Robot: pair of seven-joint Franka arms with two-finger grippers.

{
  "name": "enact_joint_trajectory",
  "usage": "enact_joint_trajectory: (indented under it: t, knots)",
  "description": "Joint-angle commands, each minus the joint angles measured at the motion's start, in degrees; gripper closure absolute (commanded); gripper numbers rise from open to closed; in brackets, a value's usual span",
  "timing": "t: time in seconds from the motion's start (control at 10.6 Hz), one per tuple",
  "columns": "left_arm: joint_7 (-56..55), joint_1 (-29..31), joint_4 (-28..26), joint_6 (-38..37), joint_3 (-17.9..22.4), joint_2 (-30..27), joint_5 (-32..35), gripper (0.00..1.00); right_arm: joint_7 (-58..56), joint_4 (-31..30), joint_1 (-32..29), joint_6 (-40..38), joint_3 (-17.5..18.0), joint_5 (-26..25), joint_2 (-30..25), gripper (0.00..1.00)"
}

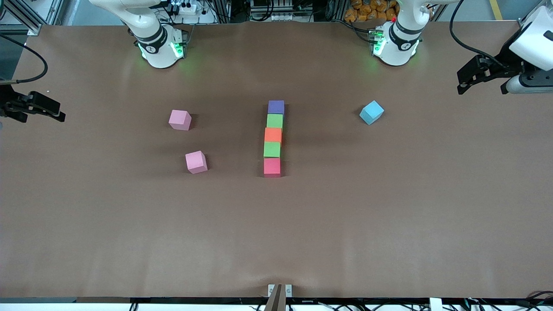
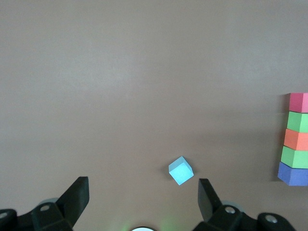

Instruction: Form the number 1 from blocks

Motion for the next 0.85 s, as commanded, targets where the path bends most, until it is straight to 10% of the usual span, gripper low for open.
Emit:
enact_joint_trajectory:
  t: [0.0,0.75]
  knots:
    - [2.26,0.05,1.63,-1.48,0.42,0.67,-1.06,0.0,0.01,1.56,-0.64,-0.41,0.63,-1.08,0.78,0.0]
    - [2.0,-0.21,1.63,-1.4,-0.02,0.67,-1.33,0.0,0.1,1.56,-0.55,0.3,0.63,-1.08,0.86,0.0]
